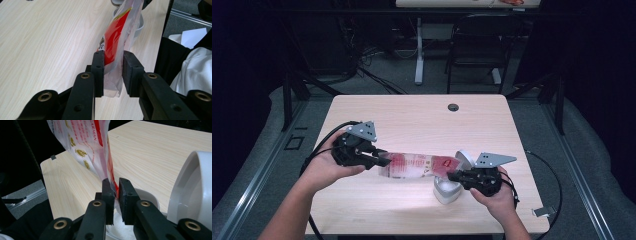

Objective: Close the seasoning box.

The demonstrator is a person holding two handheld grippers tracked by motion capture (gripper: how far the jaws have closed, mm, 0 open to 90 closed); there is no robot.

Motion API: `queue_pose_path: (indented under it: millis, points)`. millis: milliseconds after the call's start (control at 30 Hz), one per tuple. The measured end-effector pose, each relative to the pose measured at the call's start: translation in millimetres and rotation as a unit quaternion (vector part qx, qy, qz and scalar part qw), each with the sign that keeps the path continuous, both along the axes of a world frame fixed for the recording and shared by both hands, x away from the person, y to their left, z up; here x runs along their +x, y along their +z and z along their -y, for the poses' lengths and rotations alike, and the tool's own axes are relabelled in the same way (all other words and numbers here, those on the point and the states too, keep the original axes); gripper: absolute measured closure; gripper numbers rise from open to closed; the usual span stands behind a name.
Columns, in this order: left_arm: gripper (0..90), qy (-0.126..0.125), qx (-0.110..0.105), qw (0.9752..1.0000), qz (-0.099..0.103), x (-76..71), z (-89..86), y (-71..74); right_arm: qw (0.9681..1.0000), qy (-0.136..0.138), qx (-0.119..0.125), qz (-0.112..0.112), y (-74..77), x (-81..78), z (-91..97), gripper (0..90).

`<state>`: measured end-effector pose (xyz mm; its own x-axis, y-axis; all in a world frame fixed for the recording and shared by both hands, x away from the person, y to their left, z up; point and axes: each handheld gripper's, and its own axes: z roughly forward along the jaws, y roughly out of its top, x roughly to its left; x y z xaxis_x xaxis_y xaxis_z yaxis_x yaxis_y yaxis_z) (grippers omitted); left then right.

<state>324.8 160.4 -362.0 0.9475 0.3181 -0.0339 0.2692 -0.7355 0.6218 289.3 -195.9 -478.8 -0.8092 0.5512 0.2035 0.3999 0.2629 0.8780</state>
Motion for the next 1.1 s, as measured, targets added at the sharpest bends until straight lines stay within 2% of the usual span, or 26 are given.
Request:
queue_pose_path:
  millis: [233,367,567,833,1100]
  points:
    - [73.1,0.003,0.004,1.0,0.001,-0.5,-3.0,-5.4,0.9999,0.009,0.006,-0.003,1.0,-0.5,-1.5,87.8]
    - [73.3,0.01,0.0,0.9999,-0.001,0.0,-6.6,-9.7,0.9999,0.01,-0.006,0.005,3.9,-2.2,-5.8,88.7]
    - [73.1,0.015,-0.003,0.9999,-0.003,-0.2,-11.3,-16.3,0.9999,0.009,-0.003,0.007,5.4,-2.4,-7.4,89.5]
    - [72.6,0.023,-0.014,0.9996,-0.01,1.2,-17.1,-26.9,0.9997,0.011,-0.013,0.015,9.9,-2.7,-10.7,90.0]
    - [72.4,0.021,-0.011,0.9997,-0.007,1.3,-17.8,-31.4,0.9993,0.013,-0.024,0.025,16.9,-1.5,-10.9,90.0]
